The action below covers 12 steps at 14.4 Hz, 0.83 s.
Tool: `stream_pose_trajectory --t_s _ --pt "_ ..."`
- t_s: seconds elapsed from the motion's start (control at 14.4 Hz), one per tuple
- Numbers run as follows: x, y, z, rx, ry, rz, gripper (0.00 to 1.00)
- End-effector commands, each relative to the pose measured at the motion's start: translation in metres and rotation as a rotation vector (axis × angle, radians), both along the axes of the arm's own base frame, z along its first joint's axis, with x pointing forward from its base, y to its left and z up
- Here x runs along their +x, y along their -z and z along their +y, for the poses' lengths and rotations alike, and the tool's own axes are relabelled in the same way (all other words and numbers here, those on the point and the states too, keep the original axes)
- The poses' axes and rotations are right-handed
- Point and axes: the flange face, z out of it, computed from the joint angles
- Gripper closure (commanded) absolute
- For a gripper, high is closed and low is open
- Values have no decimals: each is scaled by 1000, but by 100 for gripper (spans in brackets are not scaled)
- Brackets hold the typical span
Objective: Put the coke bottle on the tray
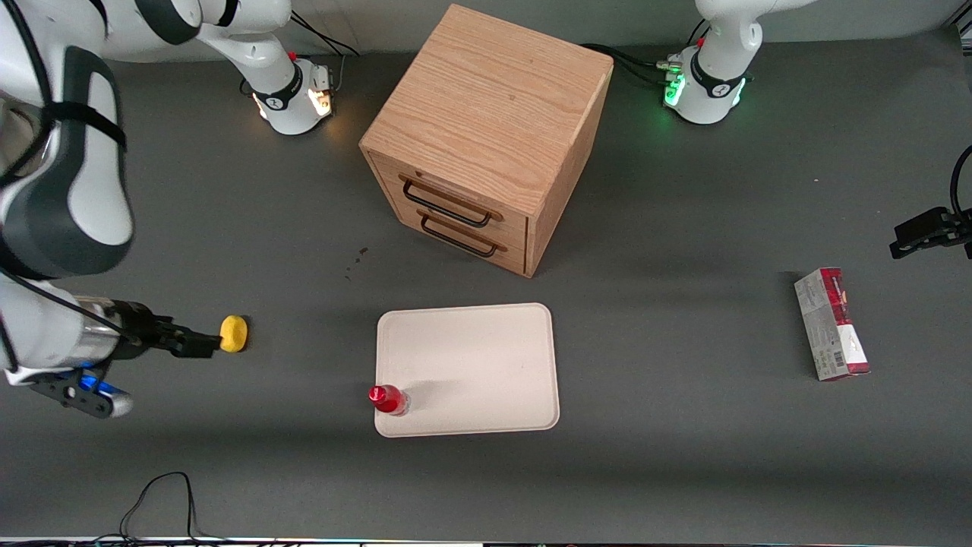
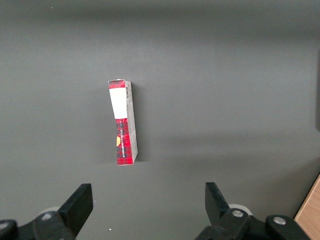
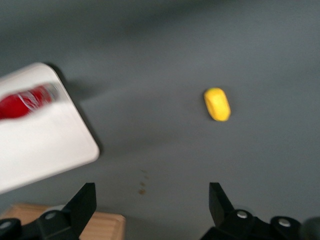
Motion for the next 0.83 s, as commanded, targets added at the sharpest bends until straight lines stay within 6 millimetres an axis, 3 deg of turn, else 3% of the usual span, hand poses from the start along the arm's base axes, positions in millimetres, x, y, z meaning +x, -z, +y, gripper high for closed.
stream_pose_trajectory --t_s 0.0,0.28,0.48,0.76 --pt "-54 -21 -30 18 -104 16 0" --pt "-112 -47 -54 27 -204 -22 0" --pt "-148 -67 -59 30 -285 -48 0" --pt "-158 -90 -54 25 -294 -73 0"
